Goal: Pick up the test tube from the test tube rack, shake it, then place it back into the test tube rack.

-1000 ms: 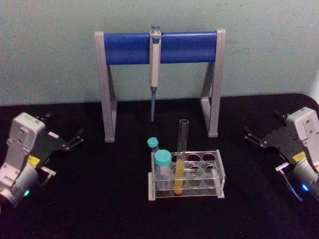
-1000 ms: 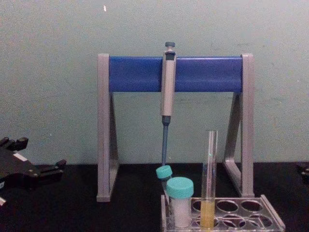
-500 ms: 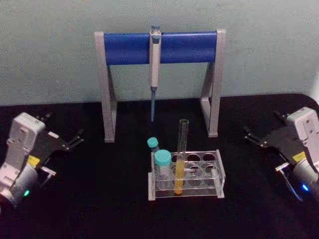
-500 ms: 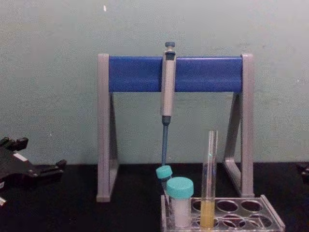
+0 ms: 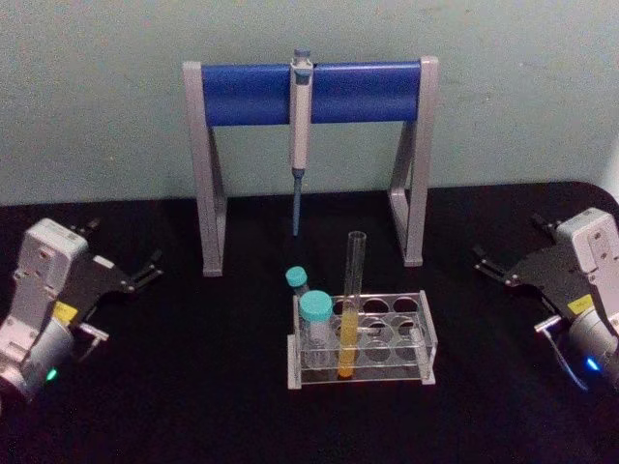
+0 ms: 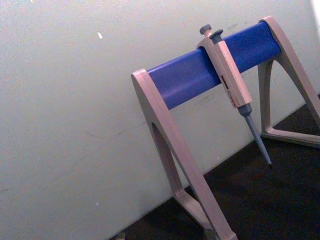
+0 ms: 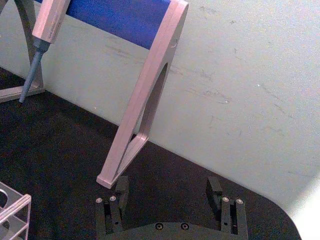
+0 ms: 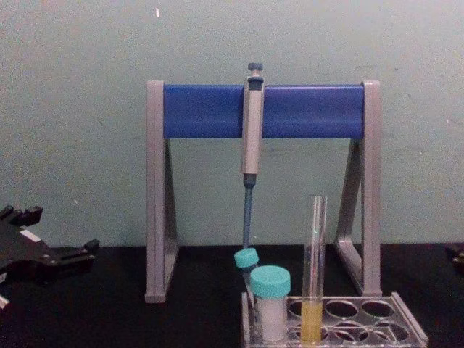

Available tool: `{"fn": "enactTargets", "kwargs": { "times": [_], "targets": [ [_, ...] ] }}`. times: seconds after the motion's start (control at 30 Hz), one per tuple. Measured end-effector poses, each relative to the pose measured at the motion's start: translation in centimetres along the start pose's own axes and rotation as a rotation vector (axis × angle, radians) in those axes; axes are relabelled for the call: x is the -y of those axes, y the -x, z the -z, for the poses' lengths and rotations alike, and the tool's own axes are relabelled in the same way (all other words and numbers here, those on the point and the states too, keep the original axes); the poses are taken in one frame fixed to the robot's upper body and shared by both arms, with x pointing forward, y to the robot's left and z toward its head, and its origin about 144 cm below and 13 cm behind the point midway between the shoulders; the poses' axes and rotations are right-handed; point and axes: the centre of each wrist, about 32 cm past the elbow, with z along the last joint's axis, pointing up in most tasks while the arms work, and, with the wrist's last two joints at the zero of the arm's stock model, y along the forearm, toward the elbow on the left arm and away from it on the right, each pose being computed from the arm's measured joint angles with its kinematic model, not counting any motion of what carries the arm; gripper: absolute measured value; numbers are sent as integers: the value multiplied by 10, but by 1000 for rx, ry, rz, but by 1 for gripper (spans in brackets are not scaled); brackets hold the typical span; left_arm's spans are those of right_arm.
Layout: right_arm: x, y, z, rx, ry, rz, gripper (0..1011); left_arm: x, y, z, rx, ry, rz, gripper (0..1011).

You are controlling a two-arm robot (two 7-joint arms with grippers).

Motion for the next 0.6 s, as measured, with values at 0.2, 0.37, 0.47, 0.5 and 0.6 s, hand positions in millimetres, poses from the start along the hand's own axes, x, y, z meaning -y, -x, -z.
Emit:
{"fn": "enactTargets", "kwargs": {
  "times": [0.2,0.37,0.47,0.5,0.6],
  "targets": [
    [0,0,0,0,0,0,1000,0,0,0,0,0,0,1001],
    [0,0,0,0,0,0,1000,0,0,0,0,0,0,1001],
    [0,0,0,0,0,0,1000,0,0,0,0,0,0,1001],
    [0,0,0,0,0,0,1000,0,0,0,0,0,0,1001],
    [0,0,0,0,0,0,1000,0,0,0,0,0,0,1001]
  ]
}}
